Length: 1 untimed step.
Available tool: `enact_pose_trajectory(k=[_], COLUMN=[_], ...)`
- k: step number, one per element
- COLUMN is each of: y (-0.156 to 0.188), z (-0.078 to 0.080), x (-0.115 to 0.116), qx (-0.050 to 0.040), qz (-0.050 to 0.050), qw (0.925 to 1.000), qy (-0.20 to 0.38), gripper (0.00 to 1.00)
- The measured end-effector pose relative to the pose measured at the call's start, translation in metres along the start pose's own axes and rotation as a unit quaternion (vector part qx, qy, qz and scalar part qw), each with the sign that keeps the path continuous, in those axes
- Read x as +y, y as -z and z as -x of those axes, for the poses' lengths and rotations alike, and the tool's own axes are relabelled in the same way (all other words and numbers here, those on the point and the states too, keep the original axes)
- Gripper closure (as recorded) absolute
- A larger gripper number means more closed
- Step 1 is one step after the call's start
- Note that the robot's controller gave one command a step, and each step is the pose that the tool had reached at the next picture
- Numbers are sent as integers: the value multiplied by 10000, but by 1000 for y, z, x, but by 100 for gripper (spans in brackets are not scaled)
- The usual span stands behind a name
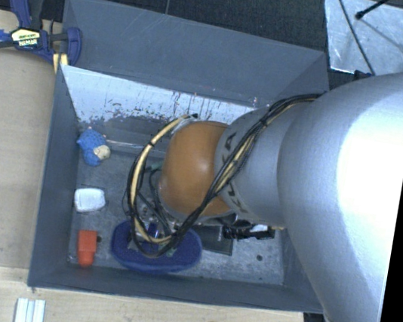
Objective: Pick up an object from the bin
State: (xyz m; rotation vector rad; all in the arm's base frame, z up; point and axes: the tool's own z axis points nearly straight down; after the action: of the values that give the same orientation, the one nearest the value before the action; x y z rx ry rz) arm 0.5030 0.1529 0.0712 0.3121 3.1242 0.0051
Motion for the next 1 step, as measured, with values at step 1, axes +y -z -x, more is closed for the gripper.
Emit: enact_pose_trajectory(k=[1], y=[5], z=[-1], x=[-6], qx=[-15], qz=[-4], qw=[9999], qy=[131], gripper=[100])
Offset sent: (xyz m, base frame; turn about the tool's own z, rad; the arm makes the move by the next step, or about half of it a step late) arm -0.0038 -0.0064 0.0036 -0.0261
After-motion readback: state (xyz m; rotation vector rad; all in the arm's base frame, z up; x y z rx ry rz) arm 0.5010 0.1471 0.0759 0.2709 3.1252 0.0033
